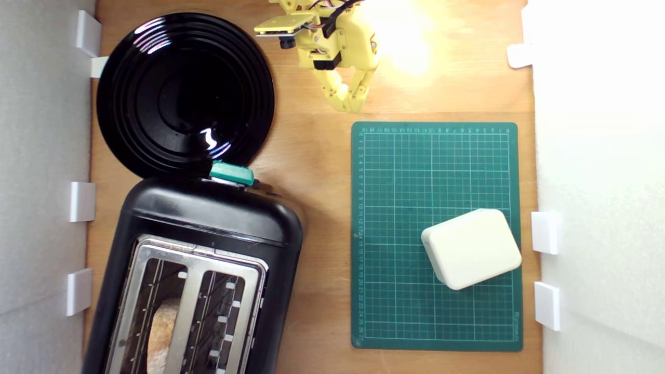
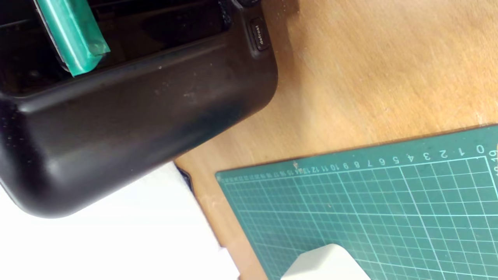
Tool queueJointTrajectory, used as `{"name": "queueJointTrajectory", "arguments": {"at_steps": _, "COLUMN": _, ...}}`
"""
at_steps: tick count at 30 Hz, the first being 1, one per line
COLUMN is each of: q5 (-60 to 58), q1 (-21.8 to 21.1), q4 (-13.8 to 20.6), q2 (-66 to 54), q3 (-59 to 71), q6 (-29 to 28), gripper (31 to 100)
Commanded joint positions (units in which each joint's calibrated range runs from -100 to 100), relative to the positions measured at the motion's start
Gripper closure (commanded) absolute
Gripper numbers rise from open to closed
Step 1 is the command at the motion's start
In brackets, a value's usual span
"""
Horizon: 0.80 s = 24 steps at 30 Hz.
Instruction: Start toaster
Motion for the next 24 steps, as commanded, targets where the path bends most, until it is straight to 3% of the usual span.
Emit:
{"name": "queueJointTrajectory", "arguments": {"at_steps": 1, "q5": 0.51, "q1": 2.11, "q4": 0.47, "q2": -0.67, "q3": 0.48, "q6": 0.40, "gripper": 98.9}}
{"name": "queueJointTrajectory", "arguments": {"at_steps": 8, "q5": 0.60, "q1": 2.19, "q4": 5.16, "q2": 1.25, "q3": -4.33, "q6": 1.86, "gripper": 98.9}}
{"name": "queueJointTrajectory", "arguments": {"at_steps": 15, "q5": 0.60, "q1": 7.27, "q4": 4.70, "q2": 11.57, "q3": -13.69, "q6": 10.20, "gripper": 98.9}}
{"name": "queueJointTrajectory", "arguments": {"at_steps": 24, "q5": 0.68, "q1": 12.27, "q4": 5.82, "q2": 23.23, "q3": -34.96, "q6": 15.65, "gripper": 98.9}}
